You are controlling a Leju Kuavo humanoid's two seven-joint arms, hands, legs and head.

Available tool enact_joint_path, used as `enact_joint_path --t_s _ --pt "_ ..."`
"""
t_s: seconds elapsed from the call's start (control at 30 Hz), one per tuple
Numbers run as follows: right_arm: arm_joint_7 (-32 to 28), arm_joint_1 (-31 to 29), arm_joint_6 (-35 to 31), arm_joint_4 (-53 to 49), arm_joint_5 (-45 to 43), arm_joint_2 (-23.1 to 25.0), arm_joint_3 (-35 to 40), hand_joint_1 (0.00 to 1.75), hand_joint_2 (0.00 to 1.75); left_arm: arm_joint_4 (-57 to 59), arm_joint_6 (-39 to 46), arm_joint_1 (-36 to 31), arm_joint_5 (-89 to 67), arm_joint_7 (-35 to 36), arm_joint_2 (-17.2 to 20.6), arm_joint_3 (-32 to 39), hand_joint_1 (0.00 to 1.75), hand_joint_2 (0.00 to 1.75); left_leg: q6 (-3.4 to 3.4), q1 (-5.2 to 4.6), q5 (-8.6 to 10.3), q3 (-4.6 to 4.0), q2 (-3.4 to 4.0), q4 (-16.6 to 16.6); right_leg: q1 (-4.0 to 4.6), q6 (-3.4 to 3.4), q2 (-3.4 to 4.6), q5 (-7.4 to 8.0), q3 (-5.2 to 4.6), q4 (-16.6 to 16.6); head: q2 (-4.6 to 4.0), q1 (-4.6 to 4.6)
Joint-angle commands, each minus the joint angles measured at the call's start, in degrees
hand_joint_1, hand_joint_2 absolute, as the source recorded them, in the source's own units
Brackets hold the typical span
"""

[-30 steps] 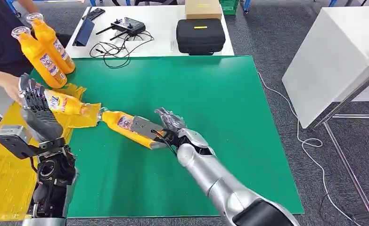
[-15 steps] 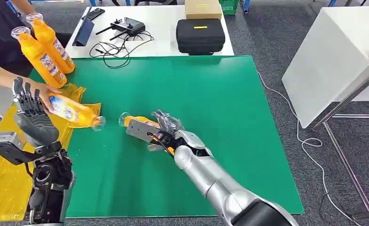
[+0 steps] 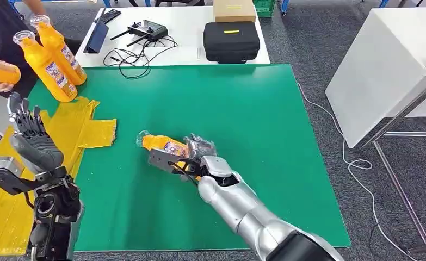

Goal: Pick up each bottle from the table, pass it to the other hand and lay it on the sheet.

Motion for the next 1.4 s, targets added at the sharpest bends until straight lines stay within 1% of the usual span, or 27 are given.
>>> enact_joint_path --t_s 0.03,0.07,0.1,0.13,0.2,0.27,0.3,0.33,0.37,0.4,0.53,0.6,0.67,0.73,0.83,0.87,0.97,1.13,1.17,1.2,1.37,1.4 --pt "3.44 1.01 1.91 2.87 2.31 -3.59 5.29 0.00 1.75 0.77 -0.47 -0.66 0.53 0.35 -1.29 1.51 0.00 0.00 0.04 0.03 -0.06 0.21 -0.12 -0.04 0.05 0.05 -0.23 -0.08 0.28 -0.09 0.00 0.00" --pt "4.00 1.30 2.93 2.95 2.38 -3.74 5.28 0.00 1.75 1.05 -0.85 -0.85 0.82 0.35 -1.31 1.51 0.00 0.00 0.06 0.07 -0.12 0.34 -0.13 -0.03 0.10 0.07 -0.28 -0.13 0.44 -0.11 0.00 0.00" --pt "4.00 1.30 2.93 2.95 2.38 -3.74 5.28 0.00 1.75 1.05 -0.85 -0.85 0.82 0.35 -1.31 1.51 0.00 0.00 0.04 0.03 -0.05 0.19 -0.13 -0.04 0.04 0.05 -0.23 -0.07 0.26 -0.08 0.00 0.02" --pt "4.06 1.50 2.99 2.97 2.41 -3.87 5.29 0.00 1.75 1.15 -0.83 -0.94 0.80 0.35 -1.36 1.47 0.00 0.00 0.05 0.06 -0.08 0.25 -0.14 -0.03 0.07 0.06 -0.26 -0.09 0.35 -0.10 0.00 0.00" --pt "4.72 1.58 4.52 3.13 2.59 -3.99 5.40 0.00 1.75 1.46 -0.93 -1.20 0.83 0.35 -1.43 1.40 0.00 0.00 0.04 0.01 -0.03 0.12 -0.10 -0.03 0.02 0.04 -0.19 -0.05 0.17 -0.06 0.00 0.00" --pt "4.58 1.73 6.05 3.10 1.74 -4.27 4.52 0.00 1.75 2.07 -1.25 -1.66 0.90 0.35 -1.54 1.22 0.00 0.00 0.05 0.06 -0.10 0.26 -0.10 -0.01 0.08 0.06 -0.25 -0.10 0.34 -0.08 0.00 0.00" --pt "4.50 1.81 6.72 2.96 1.33 -4.53 4.00 0.12 1.75 2.42 -1.46 -2.03 0.91 0.35 -1.56 1.08 0.00 0.00 0.04 0.03 -0.05 0.17 -0.12 -0.03 0.04 0.04 -0.21 -0.07 0.23 -0.07 0.00 0.00" --pt "4.50 1.81 6.72 2.96 1.33 -4.53 4.00 0.12 1.75 2.42 -1.46 -2.03 0.91 0.35 -1.56 1.08 0.00 0.00 0.05 0.05 -0.07 0.22 -0.14 -0.02 0.06 0.05 -0.26 -0.09 0.30 -0.08 0.00 0.00" --pt "4.25 1.83 6.87 2.90 1.31 -4.76 3.95 0.58 1.75 2.70 -1.30 -2.34 0.85 0.35 -1.63 1.03 0.00 0.00 0.04 0.02 -0.04 0.18 -0.17 -0.04 0.04 0.04 -0.27 -0.07 0.24 -0.07 0.00 0.00" --pt "4.26 1.92 7.14 2.84 0.94 -4.89 3.45 1.75 1.75 2.94 -1.54 -2.62 1.03 0.35 -1.63 1.05 0.00 0.00 0.05 0.03 -0.06 0.24 -0.16 -0.03 0.05 0.05 -0.28 -0.09 0.31 -0.08 0.00 0.02" --pt "4.00 2.10 6.99 2.67 0.67 -4.89 2.90 1.75 1.75 3.27 -1.61 -3.00 1.26 0.35 -1.37 1.40 0.00 0.00 0.04 0.00 -0.01 0.17 -0.13 -0.04 0.02 0.04 -0.20 -0.04 0.18 -0.06 0.00 0.00" --pt "4.06 1.90 7.08 2.67 0.75 -4.77 2.80 1.75 1.75 3.16 -1.65 -2.97 1.21 0.35 -1.32 1.55 0.00 0.00 0.06 0.04 -0.04 0.33 -0.14 -0.03 0.07 0.06 -0.26 -0.06 0.38 -0.10 0.00 0.00" --pt "4.07 1.77 7.18 2.66 0.74 -4.72 2.69 1.75 1.75 3.15 -1.67 -3.01 1.20 0.35 -1.34 1.62 0.00 0.00 0.04 -0.01 0.00 0.24 -0.08 -0.03 0.01 0.04 -0.14 -0.02 0.24 -0.05 0.00 0.00" --pt "4.07 1.30 7.84 2.75 0.92 -4.64 2.51 1.75 1.75 3.10 -1.46 -3.19 0.97 0.35 -1.40 1.79 0.00 0.00 0.05 0.05 -0.03 0.35 -0.14 -0.01 0.08 0.05 -0.26 -0.05 0.40 -0.09 0.00 0.00" --pt "3.77 1.01 8.39 2.80 1.09 -4.62 2.32 1.75 1.75 2.77 -1.47 -3.16 0.98 0.35 -1.44 2.08 0.00 0.00 0.03 0.01 -0.01 0.28 -0.07 -0.02 0.03 0.03 -0.15 -0.03 0.30 -0.06 0.00 0.00" --pt "3.77 1.01 8.39 2.80 1.09 -4.62 2.32 1.75 1.75 2.77 -1.47 -3.16 0.98 0.35 -1.44 2.08 0.00 0.00 0.06 0.05 -0.07 0.39 -0.10 0.00 0.08 0.05 -0.23 -0.07 0.44 -0.07 0.00 0.00" --pt "3.70 0.83 8.85 2.89 1.23 -4.60 2.23 1.75 1.75 2.47 -1.46 -2.99 0.88 0.35 -1.47 2.29 0.00 0.00 0.04 0.01 -0.03 0.31 -0.07 -0.02 0.03 0.03 -0.15 -0.04 0.32 -0.06 0.00 0.00" --pt "3.88 0.74 9.23 2.98 1.54 -4.57 2.26 1.75 1.75 2.26 -1.51 -2.89 0.83 0.35 -1.61 2.51 0.00 0.00 0.05 0.05 -0.06 0.40 -0.09 0.00 0.07 0.06 -0.22 -0.07 0.44 -0.07 0.00 0.00" --pt "4.33 0.54 9.38 3.06 2.05 -4.53 2.56 1.43 1.75 2.28 -1.47 -2.99 0.78 0.35 -1.66 2.64 0.00 0.00 0.06 0.07 -0.07 0.42 -0.10 0.01 0.10 0.06 -0.24 -0.07 0.48 -0.09 0.00 0.00" --pt "4.55 0.35 9.30 3.11 1.96 -4.38 2.32 0.00 1.75 2.72 -1.52 -3.44 0.86 0.35 -1.61 2.77 0.00 0.00 0.04 0.03 -0.04 0.34 -0.07 0.00 0.05 0.04 -0.17 -0.05 0.36 -0.05 0.00 0.00" --pt "4.68 -0.34 10.36 3.27 2.62 -3.79 2.26 0.00 1.75 4.56 -1.61 -5.44 1.10 0.35 -0.96 3.34 0.00 0.00 0.04 0.03 -0.01 0.26 -0.10 0.02 0.05 0.03 -0.20 -0.03 0.30 -0.02 0.00 0.00" --pt "4.64 -0.31 10.39 3.27 2.60 -3.76 2.20 0.00 1.75 4.52 -1.65 -5.43 1.13 0.35 -0.92 3.39 0.00 0.00 0.04 0.06 -0.05 0.35 -0.10 0.03 0.09 0.03 -0.24 -0.06 0.40 -0.05 0.00 0.00"
